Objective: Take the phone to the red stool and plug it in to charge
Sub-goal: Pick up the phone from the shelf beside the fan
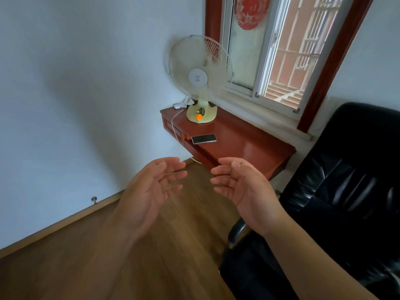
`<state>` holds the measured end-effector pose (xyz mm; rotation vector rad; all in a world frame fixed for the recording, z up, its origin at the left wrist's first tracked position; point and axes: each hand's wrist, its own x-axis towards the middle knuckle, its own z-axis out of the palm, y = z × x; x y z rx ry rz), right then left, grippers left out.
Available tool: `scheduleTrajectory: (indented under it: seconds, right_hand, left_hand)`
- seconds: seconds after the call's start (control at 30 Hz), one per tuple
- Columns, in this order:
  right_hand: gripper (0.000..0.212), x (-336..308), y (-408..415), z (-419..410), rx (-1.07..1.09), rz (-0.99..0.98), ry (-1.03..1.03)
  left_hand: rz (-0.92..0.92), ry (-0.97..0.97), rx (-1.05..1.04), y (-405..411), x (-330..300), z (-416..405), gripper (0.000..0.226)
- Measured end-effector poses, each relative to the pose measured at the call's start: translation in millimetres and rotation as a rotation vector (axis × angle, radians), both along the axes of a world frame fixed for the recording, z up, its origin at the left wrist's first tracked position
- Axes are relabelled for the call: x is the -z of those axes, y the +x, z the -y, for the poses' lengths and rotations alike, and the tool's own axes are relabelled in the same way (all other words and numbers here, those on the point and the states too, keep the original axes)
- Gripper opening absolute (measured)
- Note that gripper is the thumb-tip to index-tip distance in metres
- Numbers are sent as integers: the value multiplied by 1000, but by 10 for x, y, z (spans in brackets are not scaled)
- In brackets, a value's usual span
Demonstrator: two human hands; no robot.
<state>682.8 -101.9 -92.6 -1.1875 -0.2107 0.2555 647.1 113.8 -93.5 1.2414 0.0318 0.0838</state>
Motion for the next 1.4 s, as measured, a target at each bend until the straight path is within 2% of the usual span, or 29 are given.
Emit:
scheduleTrajectory:
  seconds: [0.13,0.23,0.43,0.6,0.73,0.8,1.07,1.2,1.33,1.4]
  right_hand:
    - [32,56,488,-205,-12,-41,-56]
    - [27,101,899,-430,3,-68,-70]
    - [25,247,1856,-887,111,-99,-174]
    - [25,246,2627,-1204,160,-133,-183]
    - [22,279,3122,-1429,185,-131,-142]
    - [28,315,3307,-1515,172,-138,-114]
    - [29,604,4193,-1566,202,-214,-106]
    - [26,881,4721,-1489,193,-271,-75]
    - [19,1141,5269,-1389,195,-346,-31]
    - [23,1262,5495,-1353,185,-380,-60]
  left_hand:
    - [-16,-48,-29,428,124,-191,32]
    - [-41,-65,-34,831,234,-376,32]
    - [-99,-94,10,2004,407,-782,37]
    - [-205,-59,71,2891,573,-1103,37]
    - [-242,-39,66,3488,652,-1367,22]
    - [-267,-32,72,3752,681,-1450,25]
    - [-368,-7,126,4822,1043,-1464,26]
    - [-442,66,135,5288,1326,-1355,20]
    - [-497,136,144,5675,1567,-1334,25]
    - [-542,149,117,5848,1712,-1330,26]
